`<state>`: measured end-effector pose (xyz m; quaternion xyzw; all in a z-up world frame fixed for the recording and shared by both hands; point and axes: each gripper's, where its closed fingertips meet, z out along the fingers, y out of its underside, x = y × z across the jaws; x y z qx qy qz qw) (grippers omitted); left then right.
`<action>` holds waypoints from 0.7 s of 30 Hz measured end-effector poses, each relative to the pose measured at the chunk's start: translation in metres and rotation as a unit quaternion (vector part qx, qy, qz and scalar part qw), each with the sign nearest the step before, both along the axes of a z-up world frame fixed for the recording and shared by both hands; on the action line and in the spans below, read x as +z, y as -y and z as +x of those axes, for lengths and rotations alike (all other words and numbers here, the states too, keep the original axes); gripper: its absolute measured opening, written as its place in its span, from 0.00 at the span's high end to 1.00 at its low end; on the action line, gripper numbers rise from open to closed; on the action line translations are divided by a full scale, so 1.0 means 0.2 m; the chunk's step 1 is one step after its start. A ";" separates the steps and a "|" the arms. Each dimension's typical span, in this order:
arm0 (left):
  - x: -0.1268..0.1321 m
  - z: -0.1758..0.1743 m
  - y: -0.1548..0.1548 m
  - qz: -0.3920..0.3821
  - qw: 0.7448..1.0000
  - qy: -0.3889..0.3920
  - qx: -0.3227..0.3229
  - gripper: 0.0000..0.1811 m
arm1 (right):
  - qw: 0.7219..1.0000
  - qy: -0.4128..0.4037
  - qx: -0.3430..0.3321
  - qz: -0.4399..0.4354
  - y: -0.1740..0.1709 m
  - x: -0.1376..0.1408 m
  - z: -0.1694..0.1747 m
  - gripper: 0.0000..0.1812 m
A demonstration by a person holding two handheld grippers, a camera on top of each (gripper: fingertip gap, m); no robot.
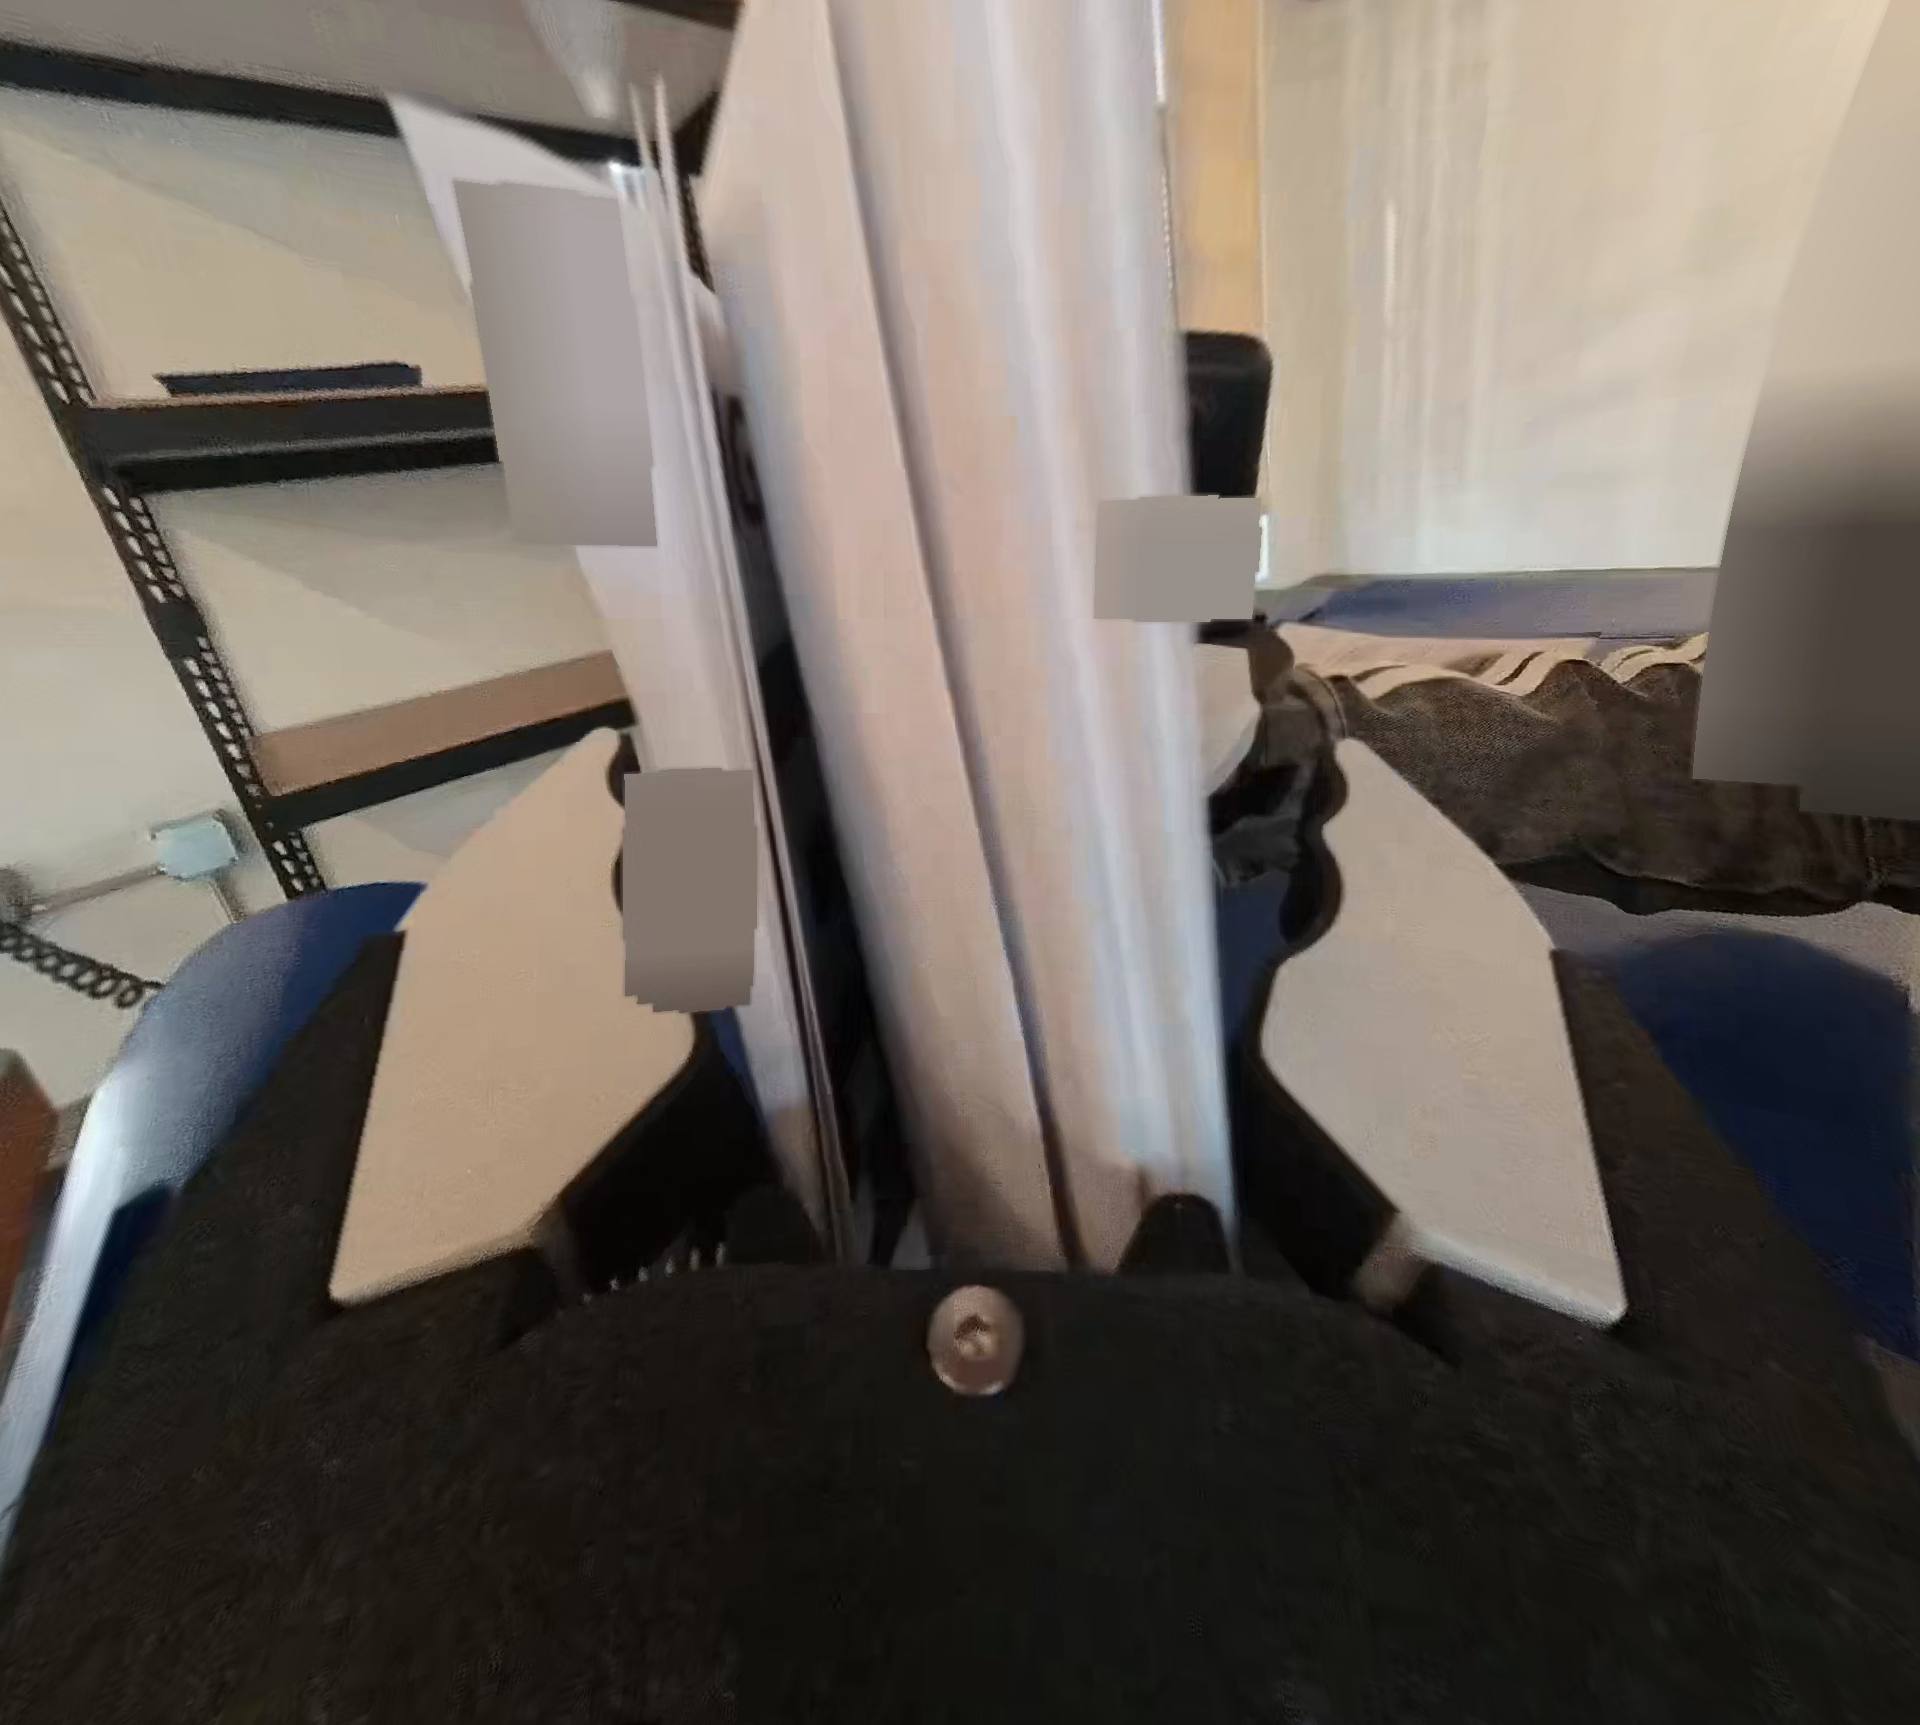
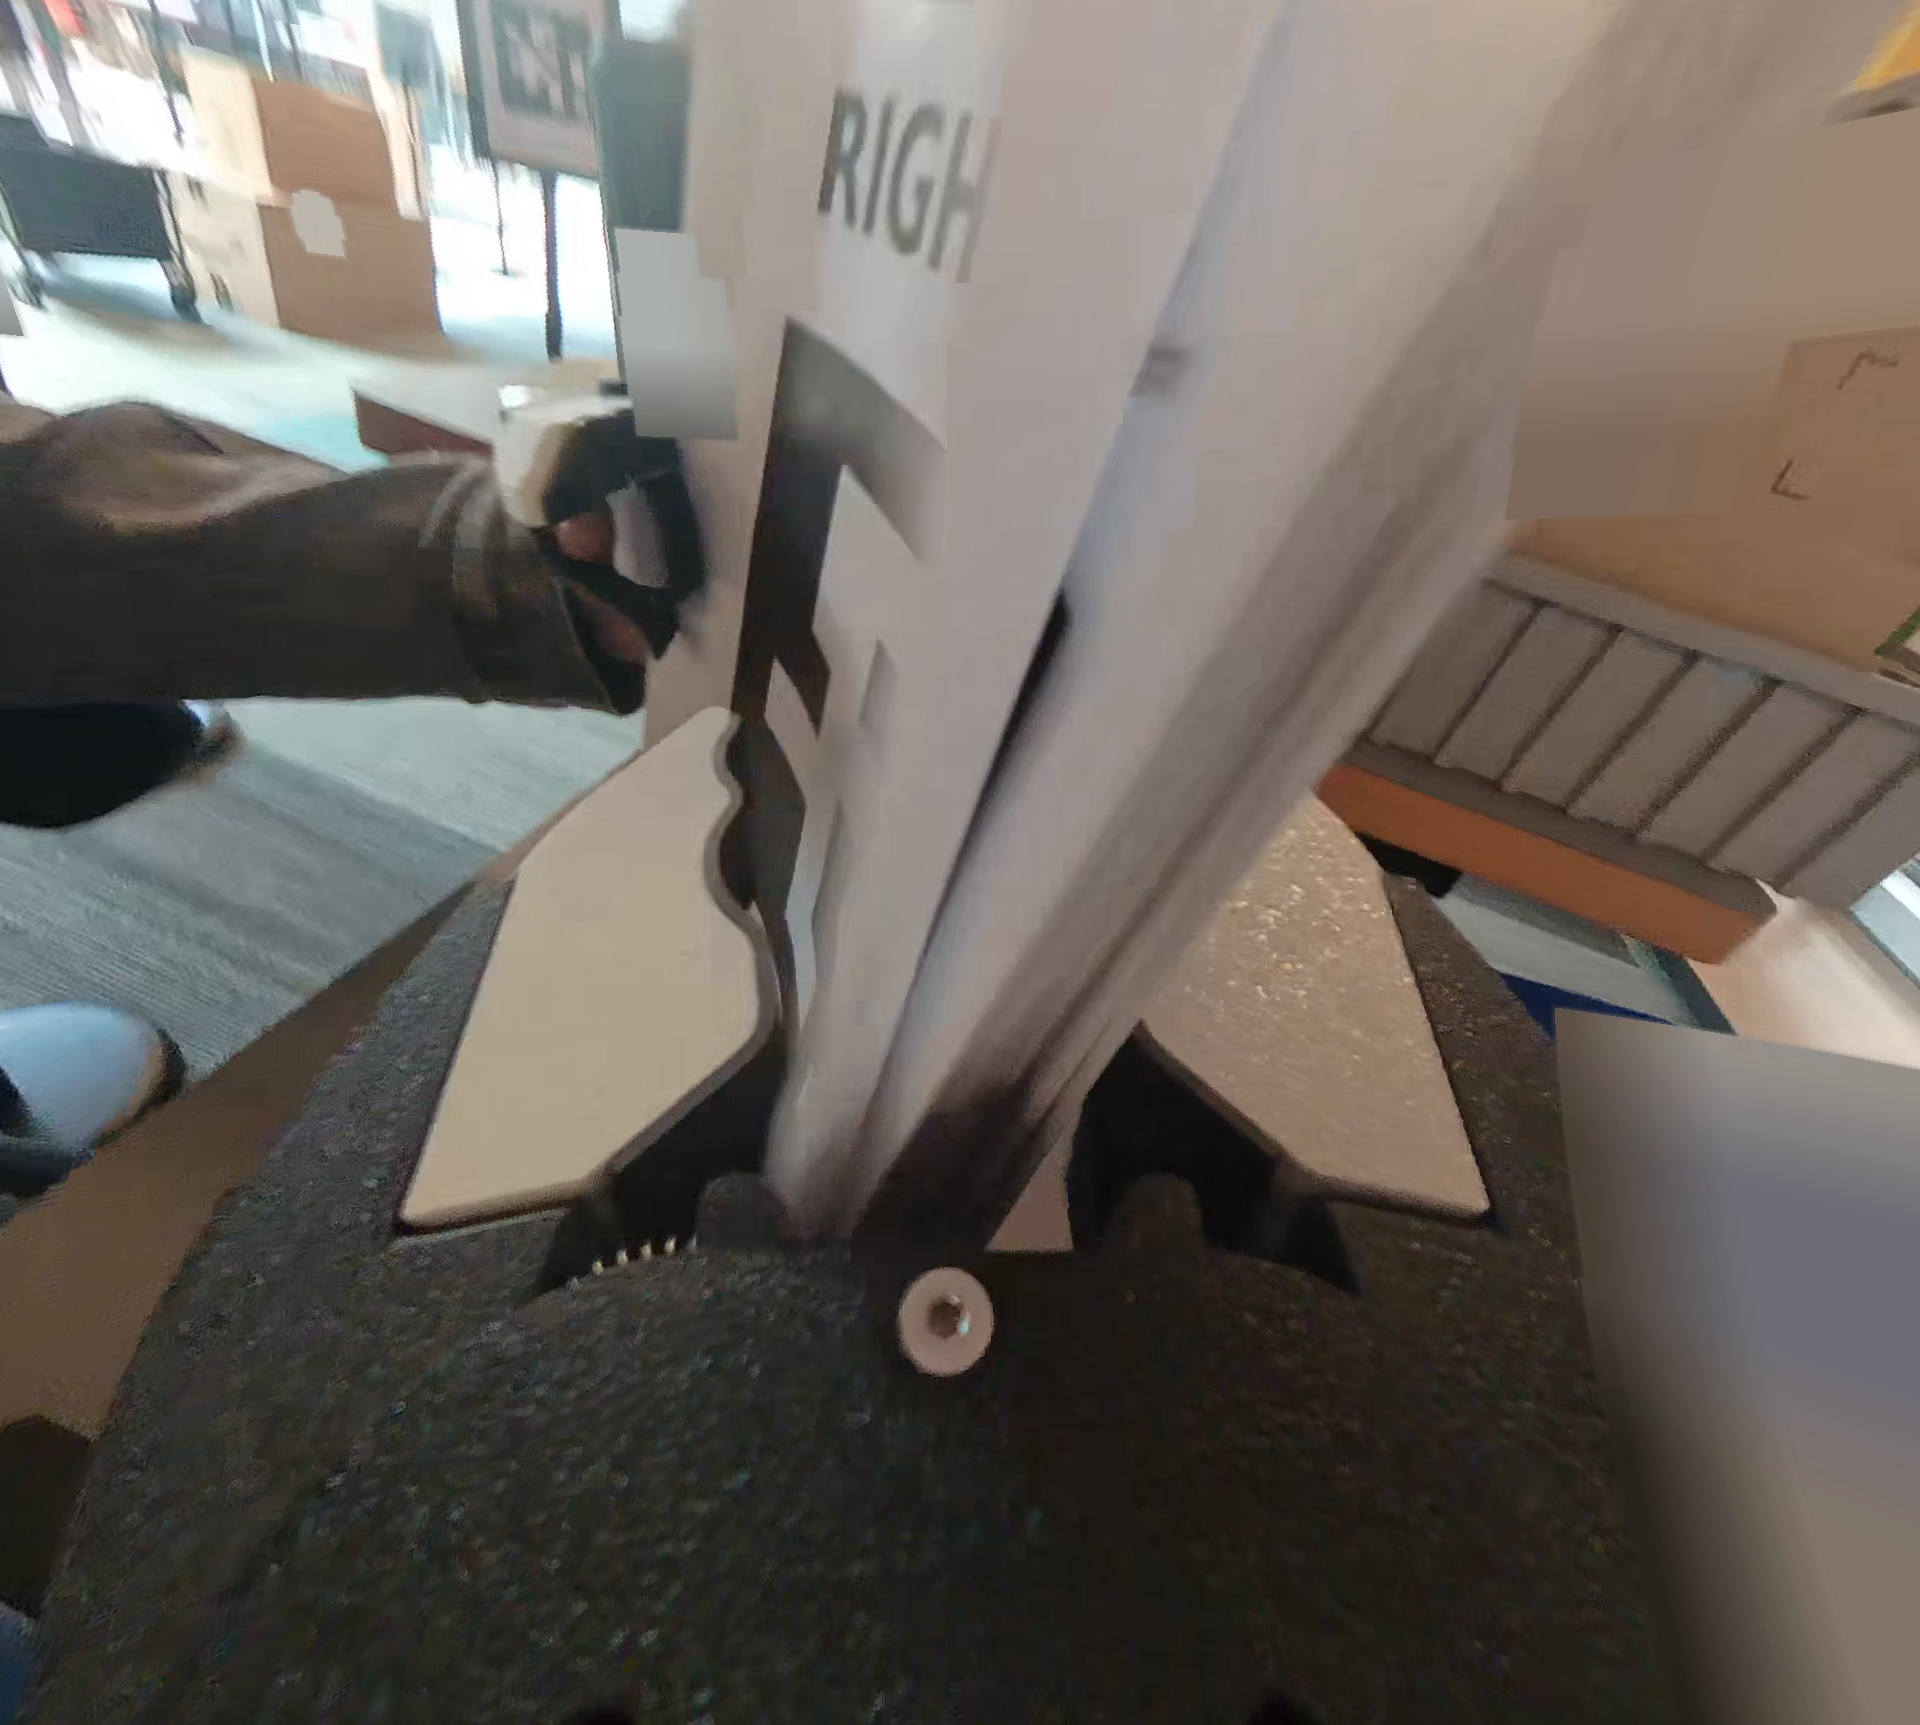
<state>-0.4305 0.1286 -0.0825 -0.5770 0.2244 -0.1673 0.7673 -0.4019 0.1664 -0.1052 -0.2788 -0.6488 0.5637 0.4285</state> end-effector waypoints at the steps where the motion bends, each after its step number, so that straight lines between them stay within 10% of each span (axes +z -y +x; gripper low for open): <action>1: 0.01 -0.02 0.03 0.012 1.000 -0.002 -0.002 0.37 | 1.000 -0.017 0.015 -0.020 0.01 0.02 0.02 0.56; 10: 0.05 0.01 -0.01 0.049 0.998 0.041 -0.025 0.60 | 0.992 -0.066 0.058 -0.092 0.05 0.08 0.03 0.54; 16: 0.08 -0.11 0.11 0.089 0.995 0.050 0.001 0.50 | 0.989 -0.117 0.028 -0.088 -0.09 0.15 0.18 0.60; 21: -0.14 -0.11 0.02 -0.060 0.998 -0.012 0.002 0.55 | 0.998 -0.045 0.010 -0.031 -0.06 -0.02 0.11 0.61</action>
